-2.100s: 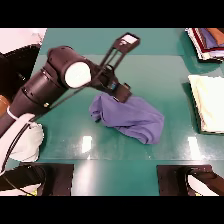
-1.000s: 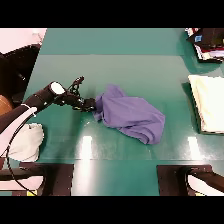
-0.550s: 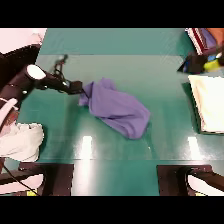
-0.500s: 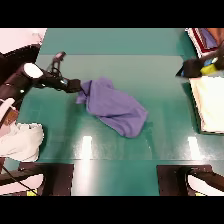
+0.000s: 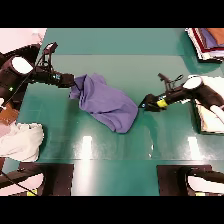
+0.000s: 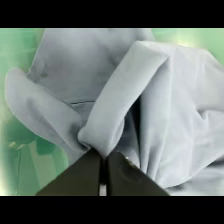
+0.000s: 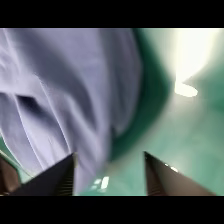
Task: Fold the shirts.
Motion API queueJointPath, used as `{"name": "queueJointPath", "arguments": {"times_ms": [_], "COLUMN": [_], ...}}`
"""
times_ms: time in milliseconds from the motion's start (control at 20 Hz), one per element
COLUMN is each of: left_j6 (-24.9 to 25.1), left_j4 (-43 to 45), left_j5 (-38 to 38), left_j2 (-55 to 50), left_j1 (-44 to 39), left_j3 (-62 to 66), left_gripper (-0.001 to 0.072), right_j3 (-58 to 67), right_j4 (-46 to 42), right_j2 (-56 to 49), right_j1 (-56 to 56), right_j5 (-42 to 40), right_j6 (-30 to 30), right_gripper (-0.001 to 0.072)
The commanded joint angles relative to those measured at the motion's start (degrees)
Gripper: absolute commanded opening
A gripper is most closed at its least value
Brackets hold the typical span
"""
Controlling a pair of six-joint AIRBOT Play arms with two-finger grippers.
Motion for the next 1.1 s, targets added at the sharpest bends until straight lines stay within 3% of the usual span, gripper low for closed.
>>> {"name": "queueJointPath", "arguments": {"times_ms": [0,100,150,500,800,1050], "left_j6": [-0.02,-0.02,-0.02,-0.09,-0.09,-0.83], "left_j4": [0.79,1.09,1.38,10.01,9.53,9.51], "left_j5": [-0.07,-0.26,-0.66,-1.79,-6.25,-8.92], "left_j2": [0.09,0.11,0.15,12.98,25.09,27.26], "left_j1": [0.07,0.07,0.07,0.07,0.07,0.07], "left_j3": [0.09,0.09,0.11,11.85,30.93,43.67], "left_gripper": [0.0027,0.0027,0.0027,0.0026,0.0027,0.0026], "right_j3": [1.53,4.13,5.14,20.46,35.98,42.05], "right_j4": [5.88,5.84,5.84,-6.21,-6.23,-7.74], "right_j2": [-6.73,-8.20,-8.11,9.73,25.16,32.72], "right_j1": [3.56,4.42,4.35,-2.93,-7.56,-13.27], "right_j5": [-4.87,-5.97,-6.75,-1.14,4.04,5.44], "right_j6": [-2.34,-4.13,-4.31,-4.02,-4.02,-1.81], "right_gripper": [0.0316,0.0048,0.0018,0.0017,0.0017,0.0016]}}
